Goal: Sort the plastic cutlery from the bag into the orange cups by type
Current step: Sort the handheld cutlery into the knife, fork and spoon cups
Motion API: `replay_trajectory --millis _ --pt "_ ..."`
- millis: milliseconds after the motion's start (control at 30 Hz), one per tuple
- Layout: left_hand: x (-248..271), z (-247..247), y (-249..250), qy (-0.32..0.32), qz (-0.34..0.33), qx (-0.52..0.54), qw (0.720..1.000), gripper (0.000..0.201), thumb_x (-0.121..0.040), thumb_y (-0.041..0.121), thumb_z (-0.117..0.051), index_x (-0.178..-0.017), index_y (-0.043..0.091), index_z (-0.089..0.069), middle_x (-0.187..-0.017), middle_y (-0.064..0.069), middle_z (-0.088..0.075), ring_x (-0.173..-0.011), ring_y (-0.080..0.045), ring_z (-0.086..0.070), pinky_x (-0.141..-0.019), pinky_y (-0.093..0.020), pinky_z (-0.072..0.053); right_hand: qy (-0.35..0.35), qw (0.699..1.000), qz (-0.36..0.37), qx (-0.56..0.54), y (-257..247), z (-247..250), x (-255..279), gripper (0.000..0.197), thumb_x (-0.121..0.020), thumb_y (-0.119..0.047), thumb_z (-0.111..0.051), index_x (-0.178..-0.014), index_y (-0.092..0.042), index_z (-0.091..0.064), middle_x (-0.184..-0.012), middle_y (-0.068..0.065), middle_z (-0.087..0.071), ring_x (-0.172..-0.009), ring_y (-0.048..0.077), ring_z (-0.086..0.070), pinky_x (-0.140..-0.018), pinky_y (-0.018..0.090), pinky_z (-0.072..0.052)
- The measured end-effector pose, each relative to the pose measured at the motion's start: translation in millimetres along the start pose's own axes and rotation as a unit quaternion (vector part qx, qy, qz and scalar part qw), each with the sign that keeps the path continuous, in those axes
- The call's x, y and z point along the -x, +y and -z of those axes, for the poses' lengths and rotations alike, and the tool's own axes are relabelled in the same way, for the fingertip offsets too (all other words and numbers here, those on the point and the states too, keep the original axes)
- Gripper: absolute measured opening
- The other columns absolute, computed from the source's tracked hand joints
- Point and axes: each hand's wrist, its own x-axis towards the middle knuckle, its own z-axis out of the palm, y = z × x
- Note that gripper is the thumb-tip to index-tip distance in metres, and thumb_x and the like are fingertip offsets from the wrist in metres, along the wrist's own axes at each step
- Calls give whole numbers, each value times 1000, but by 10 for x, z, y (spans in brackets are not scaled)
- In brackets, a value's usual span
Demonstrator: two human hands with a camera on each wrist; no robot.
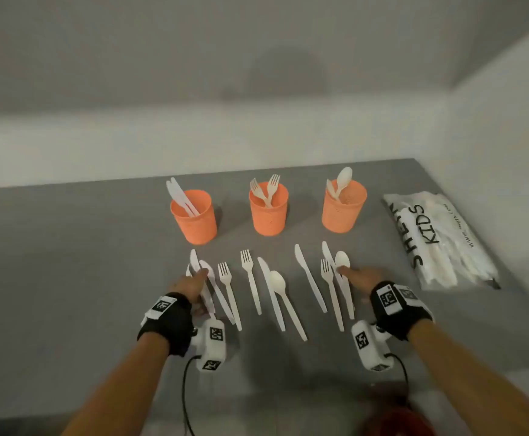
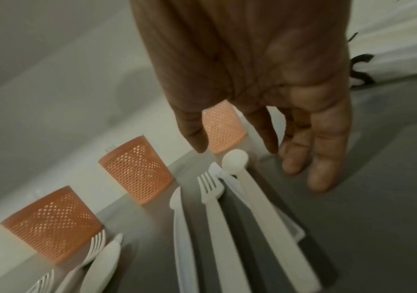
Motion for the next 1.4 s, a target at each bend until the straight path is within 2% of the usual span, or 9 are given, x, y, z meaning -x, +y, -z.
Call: replay_trajectory --millis 67,167,267,367,500,700,900,1200,1400 --pt "140 -148 90 13 -19 -60 998 54 -87 38 -50 -127 2 -46 -132 -22 -48 -111 -39 -54 -91 -49 -51 6 999 -3 50 -76 -92 -10 65 -88 -48 -52 -135 -4 -44 -140 19 -42 -122 33 -48 -102 39 -43" --pt "350 -463 142 14 -63 -192 979 44 -92 18 -43 -132 1 -39 -144 -21 -29 -130 -36 -35 -108 -40 -31 -29 993 5 113 -226 -275 46 79 -88 -55 -48 -144 -5 -28 -150 20 -24 -135 33 -33 -107 37 -32" --pt "517 -803 119 -33 -113 -256 960 36 -92 8 -36 -126 -2 -44 -137 -17 -37 -126 -34 -35 -109 -34 -25 -64 986 35 148 -351 -482 124 90 -79 -66 -50 -145 -7 -29 -151 18 -27 -136 34 -32 -110 37 -30" --pt "632 -1046 138 -86 -115 -176 974 33 -93 12 -38 -118 -2 -53 -126 -20 -52 -116 -38 -50 -99 -38 -43 -81 973 71 204 -461 -729 188 102 -64 -73 -56 -143 -13 -33 -148 17 -32 -133 35 -35 -110 39 -32" --pt "797 -1168 228 -198 -34 -6 980 24 -92 19 -38 -76 12 -54 -81 -9 -57 -76 -23 -54 -74 -32 -46 -36 949 114 292 -504 -890 281 65 -86 -24 -60 -141 -6 -29 -145 20 -25 -133 36 -27 -108 41 -33" --pt "775 -1054 199 -154 -16 90 984 21 -90 15 -43 -73 9 -53 -72 -6 -54 -59 -16 -48 -51 -23 -40 -20 941 155 299 -488 -918 279 63 -83 -9 -62 -137 -5 -31 -140 21 -33 -131 36 -34 -105 42 -38" --pt "775 -913 56 -165 3 151 975 25 -91 14 -42 -69 12 -53 -68 -3 -52 -59 -14 -43 -56 -24 -37 -4 921 183 343 -501 -949 283 50 -79 -20 -69 -121 -2 -51 -127 20 -51 -117 34 -51 -92 36 -47" --pt "844 -881 -83 -183 2 154 971 24 -96 21 -37 -85 12 -56 -76 -2 -55 -66 -13 -49 -62 -26 -41 37 881 254 398 -455 -1054 330 44 -78 -15 -66 -118 -6 -50 -120 13 -60 -113 31 -57 -92 36 -45" --pt "932 -834 -64 -186 -13 158 970 29 -98 24 -35 -80 11 -54 -74 -4 -54 -66 -15 -50 -63 -28 -43 12 892 268 363 -440 -1094 363 38 -85 -10 -56 -122 -5 -53 -126 19 -50 -116 36 -51 -95 39 -45"
